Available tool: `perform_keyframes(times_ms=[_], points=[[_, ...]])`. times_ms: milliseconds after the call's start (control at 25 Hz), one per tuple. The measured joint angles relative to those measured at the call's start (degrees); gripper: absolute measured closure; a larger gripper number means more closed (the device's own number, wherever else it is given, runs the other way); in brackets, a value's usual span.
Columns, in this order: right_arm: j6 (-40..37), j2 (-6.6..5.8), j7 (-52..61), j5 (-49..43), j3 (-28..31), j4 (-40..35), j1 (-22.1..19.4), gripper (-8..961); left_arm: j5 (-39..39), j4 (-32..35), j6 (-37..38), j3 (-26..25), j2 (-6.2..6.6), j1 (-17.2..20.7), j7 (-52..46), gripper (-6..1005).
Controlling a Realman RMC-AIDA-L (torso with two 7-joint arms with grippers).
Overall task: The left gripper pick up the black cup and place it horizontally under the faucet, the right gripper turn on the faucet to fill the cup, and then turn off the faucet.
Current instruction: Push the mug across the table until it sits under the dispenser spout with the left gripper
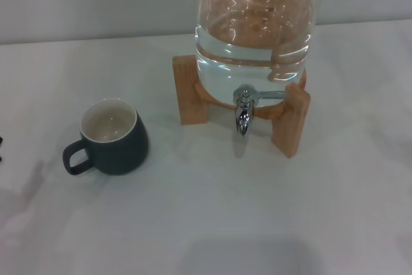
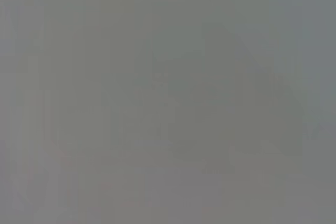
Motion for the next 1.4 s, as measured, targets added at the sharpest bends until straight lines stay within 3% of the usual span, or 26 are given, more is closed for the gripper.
perform_keyframes(times_ms=[320, 760, 1400], points=[[-2.84, -0.08, 0.24, -0.66, -0.37, -1.20, 1.99, 171, 4.92, -1.35, 1.99, 0.06, -0.02, -1.23, 0.92, 120], [-2.58, 0.01, -0.06, -0.66, 0.10, -0.72, 1.51, 170, 8.01, -6.98, 5.17, 0.13, 0.06, -6.68, 5.50, 119], [-3.53, 0.03, -0.31, -0.52, 0.10, -0.56, 2.09, 171, 9.11, -8.07, 9.90, 1.10, -0.11, -8.63, 6.24, 119]])
